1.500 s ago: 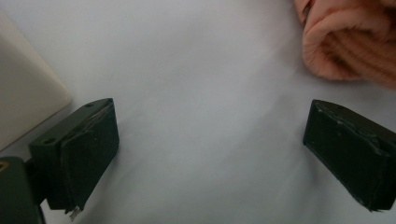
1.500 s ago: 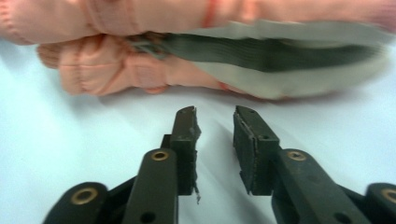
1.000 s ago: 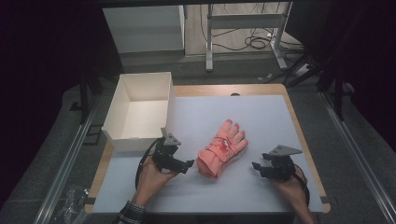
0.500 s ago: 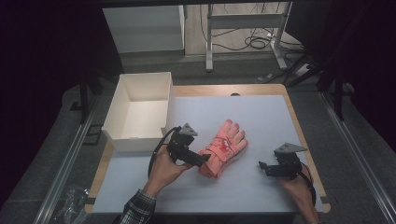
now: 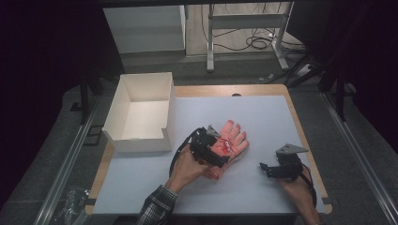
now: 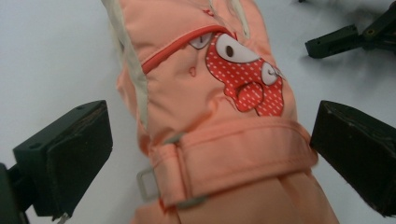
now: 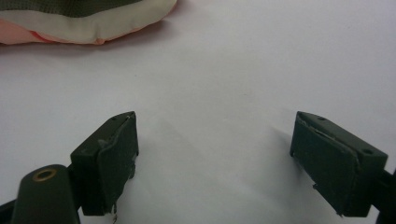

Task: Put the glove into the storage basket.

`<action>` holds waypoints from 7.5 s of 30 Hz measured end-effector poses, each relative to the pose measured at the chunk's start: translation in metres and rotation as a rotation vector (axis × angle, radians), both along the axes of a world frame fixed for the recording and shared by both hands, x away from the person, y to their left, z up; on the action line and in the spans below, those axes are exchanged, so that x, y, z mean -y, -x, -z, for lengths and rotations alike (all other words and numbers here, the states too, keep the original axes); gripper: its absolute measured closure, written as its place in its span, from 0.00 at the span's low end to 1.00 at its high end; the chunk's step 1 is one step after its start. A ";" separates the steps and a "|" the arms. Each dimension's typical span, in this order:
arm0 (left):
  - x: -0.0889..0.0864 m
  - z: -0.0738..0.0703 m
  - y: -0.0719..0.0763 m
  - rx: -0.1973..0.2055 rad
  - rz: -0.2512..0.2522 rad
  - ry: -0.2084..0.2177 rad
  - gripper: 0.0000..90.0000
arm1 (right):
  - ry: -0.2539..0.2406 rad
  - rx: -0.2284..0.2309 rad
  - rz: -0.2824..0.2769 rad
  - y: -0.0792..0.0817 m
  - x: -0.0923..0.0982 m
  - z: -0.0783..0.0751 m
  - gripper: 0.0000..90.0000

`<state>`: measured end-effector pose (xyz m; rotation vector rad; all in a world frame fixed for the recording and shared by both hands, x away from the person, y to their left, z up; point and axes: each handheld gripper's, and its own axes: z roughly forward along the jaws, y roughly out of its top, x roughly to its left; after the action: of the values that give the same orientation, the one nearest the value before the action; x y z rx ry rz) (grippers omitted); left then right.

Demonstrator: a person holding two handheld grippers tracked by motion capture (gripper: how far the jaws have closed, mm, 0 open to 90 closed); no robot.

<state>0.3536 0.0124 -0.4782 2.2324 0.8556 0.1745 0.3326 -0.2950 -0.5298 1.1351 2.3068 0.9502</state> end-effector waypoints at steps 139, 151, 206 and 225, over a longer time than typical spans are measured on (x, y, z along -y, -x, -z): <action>-0.147 -0.138 -0.087 -0.036 -0.508 -0.151 0.41 | -0.001 0.009 0.002 0.001 0.000 0.001 0.17; -0.187 -0.119 -0.092 -0.067 -0.619 -0.151 0.41 | -0.001 0.008 0.002 0.001 0.000 0.001 0.17; -0.188 0.023 -0.152 -0.387 -0.654 -0.311 0.21 | -0.001 0.008 0.002 0.001 0.000 0.001 0.17; -0.193 -0.001 -0.138 -0.279 -0.656 -0.251 0.04 | -0.001 0.008 0.002 0.001 0.000 0.001 0.17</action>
<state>0.4919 0.2058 -0.4772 2.1477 1.7892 0.2911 0.3317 -0.2947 -0.5306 1.1317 2.2985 0.9539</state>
